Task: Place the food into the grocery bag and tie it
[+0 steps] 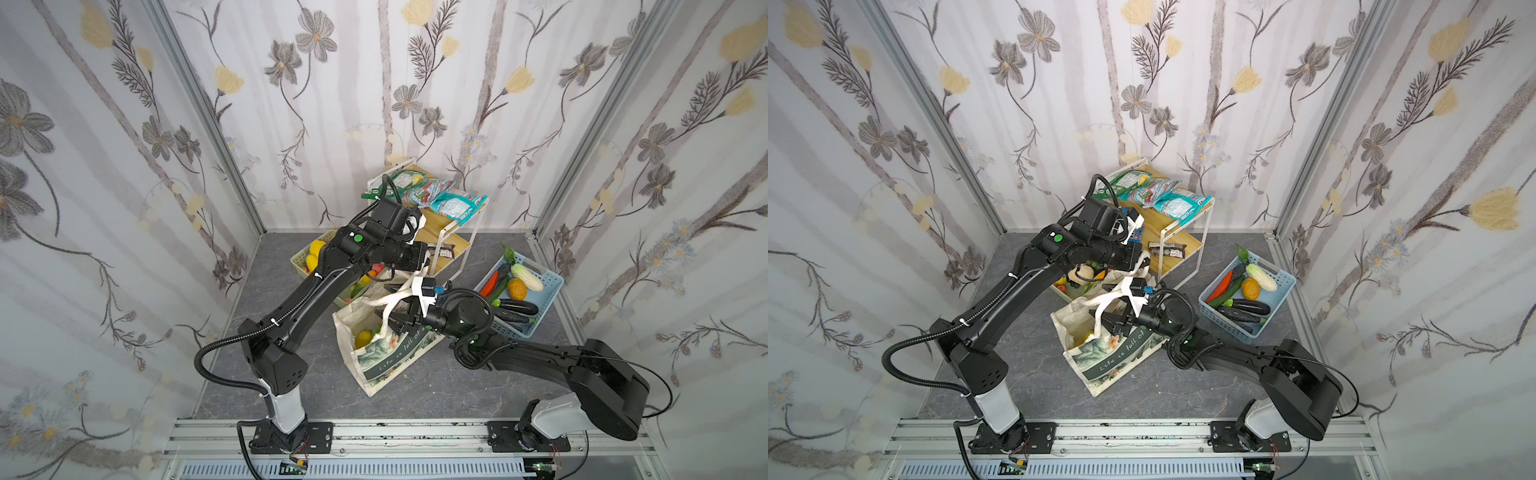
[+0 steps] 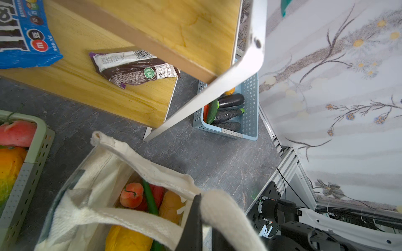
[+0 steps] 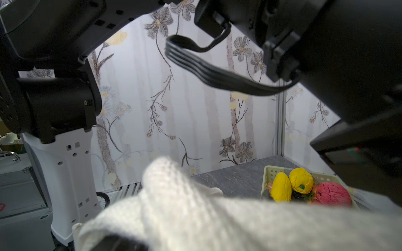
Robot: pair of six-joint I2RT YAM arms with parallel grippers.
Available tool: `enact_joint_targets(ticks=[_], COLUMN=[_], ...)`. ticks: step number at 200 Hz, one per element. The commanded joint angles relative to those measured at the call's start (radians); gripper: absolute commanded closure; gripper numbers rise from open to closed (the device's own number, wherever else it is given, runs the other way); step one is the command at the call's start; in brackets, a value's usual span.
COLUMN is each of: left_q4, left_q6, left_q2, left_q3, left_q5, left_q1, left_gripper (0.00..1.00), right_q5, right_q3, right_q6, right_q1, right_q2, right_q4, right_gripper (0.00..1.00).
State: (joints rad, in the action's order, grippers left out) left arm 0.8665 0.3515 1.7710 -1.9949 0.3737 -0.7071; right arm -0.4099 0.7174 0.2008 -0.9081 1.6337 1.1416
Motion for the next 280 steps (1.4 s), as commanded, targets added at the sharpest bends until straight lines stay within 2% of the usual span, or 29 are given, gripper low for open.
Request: enact_joint_targets(ticks=[1,43,74,120,156,190,198,232,280], left_q4=[-0.154,-0.147,-0.147,-0.159,-0.157,-0.181,-0.186,-0.211,-0.32], left_q6=[0.074,0.08,0.078,0.077,0.06,0.057,0.053,0.032,0.038], left_q2=[-0.022,-0.043,-0.064,-0.098,-0.12,-0.146,-0.151,-0.197,-0.306], left_q3=[0.028,0.048,0.058,0.09,0.104,0.139,0.148,0.224,0.385], left_q5=[-0.045,-0.053,-0.065,-0.069,-0.096,-0.105,-0.107,-0.151,-0.138], left_q1=[-0.007,-0.018,-0.017,-0.017,-0.004,0.023,0.028,0.055,0.106], left_gripper=[0.99,1.0,1.0,1.0,1.0,1.0,1.0,1.0,1.0], right_q5=[-0.016,0.082,0.155,0.194,0.178,0.195,0.216,0.281,0.411], right_q3=[0.039,0.137,0.191,0.245,0.227,0.147,0.127,0.048,-0.003], right_q6=[0.032,0.069,0.118,0.159,0.172,0.201,0.209,0.245,0.352], right_q1=[-0.031,-0.079,-0.087,-0.092,-0.092,-0.091,-0.091,-0.089,-0.065], right_q2=[0.043,0.096,0.119,0.135,0.095,0.018,-0.005,-0.126,-0.278], right_q4=[0.158,0.132,0.051,-0.032,-0.104,-0.226,-0.262,-0.4,-0.744], right_gripper=[0.26,0.33,0.48,0.7,0.86,0.92,1.0,1.0,1.0])
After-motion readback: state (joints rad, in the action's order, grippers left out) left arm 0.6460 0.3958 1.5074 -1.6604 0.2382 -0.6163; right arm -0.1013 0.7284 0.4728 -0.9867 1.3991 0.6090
